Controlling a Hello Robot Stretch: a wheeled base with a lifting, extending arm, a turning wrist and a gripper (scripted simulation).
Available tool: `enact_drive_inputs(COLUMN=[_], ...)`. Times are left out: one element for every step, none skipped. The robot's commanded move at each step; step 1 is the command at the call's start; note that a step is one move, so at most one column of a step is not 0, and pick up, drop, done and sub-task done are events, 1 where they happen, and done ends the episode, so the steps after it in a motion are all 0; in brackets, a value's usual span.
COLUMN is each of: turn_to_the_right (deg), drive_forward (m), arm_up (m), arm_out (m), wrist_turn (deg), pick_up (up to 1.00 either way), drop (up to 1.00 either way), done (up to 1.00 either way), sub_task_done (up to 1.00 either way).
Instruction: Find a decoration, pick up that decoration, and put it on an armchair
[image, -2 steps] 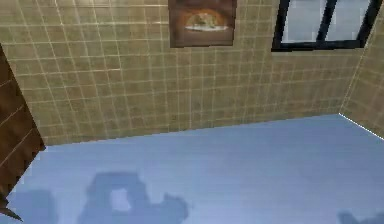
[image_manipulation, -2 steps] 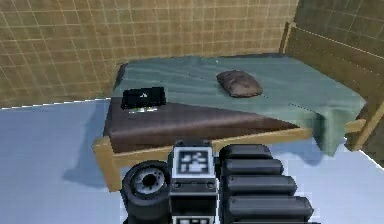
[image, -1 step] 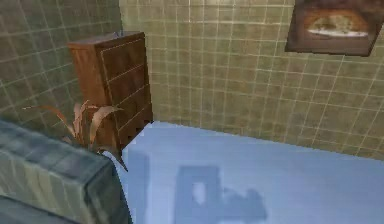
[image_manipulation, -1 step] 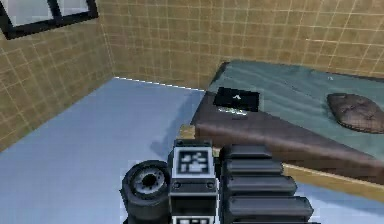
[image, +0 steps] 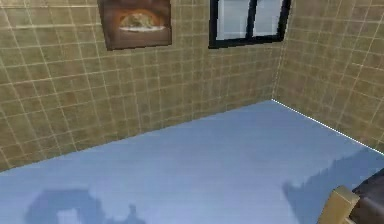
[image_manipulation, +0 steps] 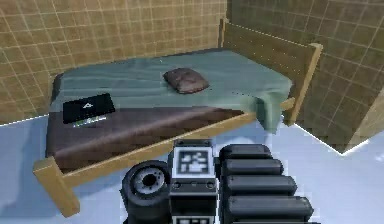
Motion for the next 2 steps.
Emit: enact_drive_inputs(turn_to_the_right=[45.0, 33.0], drive_forward=[0.00, 0.00], arm_up=[0.00, 0.00], arm_out=[0.00, 0.00], wrist_turn=[0.0, 0.0], pick_up=[0.00, 0.00], drop=[0.00, 0.00], done=[0.00, 0.00], sub_task_done=[0.00, 0.00])
